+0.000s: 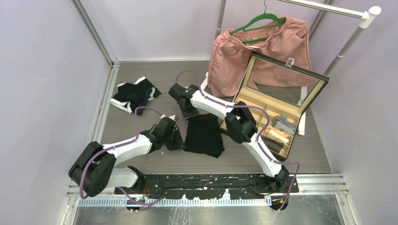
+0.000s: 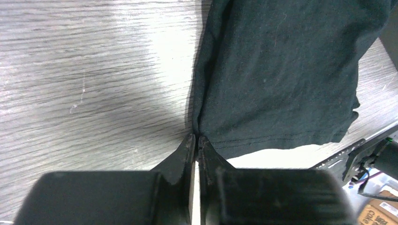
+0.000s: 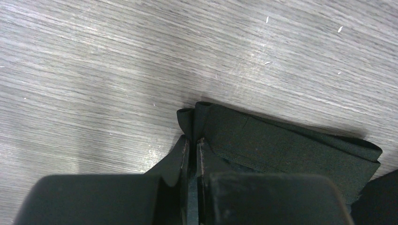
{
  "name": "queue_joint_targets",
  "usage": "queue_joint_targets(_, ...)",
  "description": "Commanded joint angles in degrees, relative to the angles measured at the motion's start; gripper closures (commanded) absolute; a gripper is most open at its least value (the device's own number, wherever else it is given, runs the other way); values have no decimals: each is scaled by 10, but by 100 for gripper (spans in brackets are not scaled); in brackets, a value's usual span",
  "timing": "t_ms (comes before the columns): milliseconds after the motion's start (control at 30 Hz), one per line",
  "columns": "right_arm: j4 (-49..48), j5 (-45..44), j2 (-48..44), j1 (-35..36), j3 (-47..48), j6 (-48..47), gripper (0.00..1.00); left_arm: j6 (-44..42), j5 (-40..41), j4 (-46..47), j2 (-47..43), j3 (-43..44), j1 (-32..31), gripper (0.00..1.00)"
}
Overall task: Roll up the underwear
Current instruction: Fold the underwear at the center of the board.
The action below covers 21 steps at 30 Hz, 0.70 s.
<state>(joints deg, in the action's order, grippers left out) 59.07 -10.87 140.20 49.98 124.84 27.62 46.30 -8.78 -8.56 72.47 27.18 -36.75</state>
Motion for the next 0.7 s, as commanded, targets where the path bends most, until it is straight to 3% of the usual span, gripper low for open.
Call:
queue_joint_targets(0,-26,21,-4,-3,-19,19,99,-4,12,-28,15,12,-3,99)
queue_joint_targets(300,-78,54,-39,-15,-37,48,99,-25,38,-82,-27,40,-3,99)
queue_joint_targets(467,-122,74,-69,-25,-45,67,99,-65,104,-198,-61,100,-3,99)
queue_joint_targets(667,-200,132,-89,-47,-55,111,99,-109,174,-319,-41,185,-3,99)
